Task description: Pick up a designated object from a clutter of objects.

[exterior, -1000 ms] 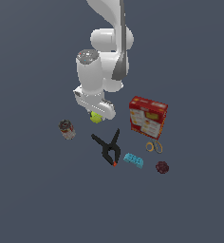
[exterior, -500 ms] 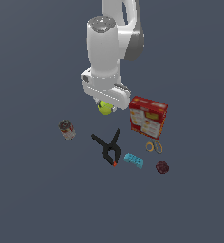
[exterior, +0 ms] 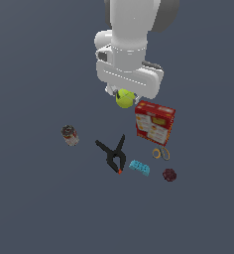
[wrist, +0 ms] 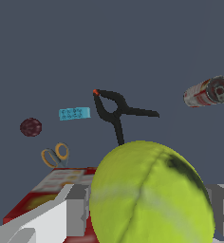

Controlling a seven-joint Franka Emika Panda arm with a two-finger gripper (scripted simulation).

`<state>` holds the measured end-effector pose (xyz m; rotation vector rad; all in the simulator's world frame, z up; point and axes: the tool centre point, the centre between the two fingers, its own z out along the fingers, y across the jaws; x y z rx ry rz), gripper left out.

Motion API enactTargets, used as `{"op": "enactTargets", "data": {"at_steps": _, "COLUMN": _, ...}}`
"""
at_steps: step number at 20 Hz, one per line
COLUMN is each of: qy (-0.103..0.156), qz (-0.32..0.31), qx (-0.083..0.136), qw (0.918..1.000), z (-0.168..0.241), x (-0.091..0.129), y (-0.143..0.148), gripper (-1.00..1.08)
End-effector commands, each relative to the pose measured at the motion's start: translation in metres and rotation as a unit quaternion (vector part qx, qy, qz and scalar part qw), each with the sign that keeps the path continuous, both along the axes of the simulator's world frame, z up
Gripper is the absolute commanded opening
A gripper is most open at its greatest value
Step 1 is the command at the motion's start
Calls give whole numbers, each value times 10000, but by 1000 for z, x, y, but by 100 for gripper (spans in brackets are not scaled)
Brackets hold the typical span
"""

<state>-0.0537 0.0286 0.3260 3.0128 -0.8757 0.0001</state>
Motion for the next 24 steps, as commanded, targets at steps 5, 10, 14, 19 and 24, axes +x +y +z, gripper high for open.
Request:
{"op": "enactTargets", "data": {"at_steps": 5, "qy": -3, "qz": 2, "qx": 12, "qw": 10000, "z": 56, "x": 17, "y": 33, "gripper": -100}}
{"op": "enactTargets", "data": {"at_steps": 10, "qy": -4, "qz": 2, "qx": 16, "qw": 10000, "z": 86, "x": 28, "y": 51, "gripper": -100}}
{"op": "enactTargets", "data": {"at_steps": 14, "qy": -4, "qz": 2, "qx": 19, "qw": 10000, "z": 102, "x": 34, "y": 60, "gripper": -100}}
{"op": "enactTargets", "data": {"at_steps": 19, "qy": -4, "qz": 2, "qx": 19, "qw": 10000, "z": 114, "x": 38, "y": 67, "gripper": -100}}
{"op": "enactTargets", "data": {"at_steps": 24, "qy": -4, "qz": 2, "qx": 19, "qw": 10000, "z": 117, "x": 40, "y": 69, "gripper": -100}}
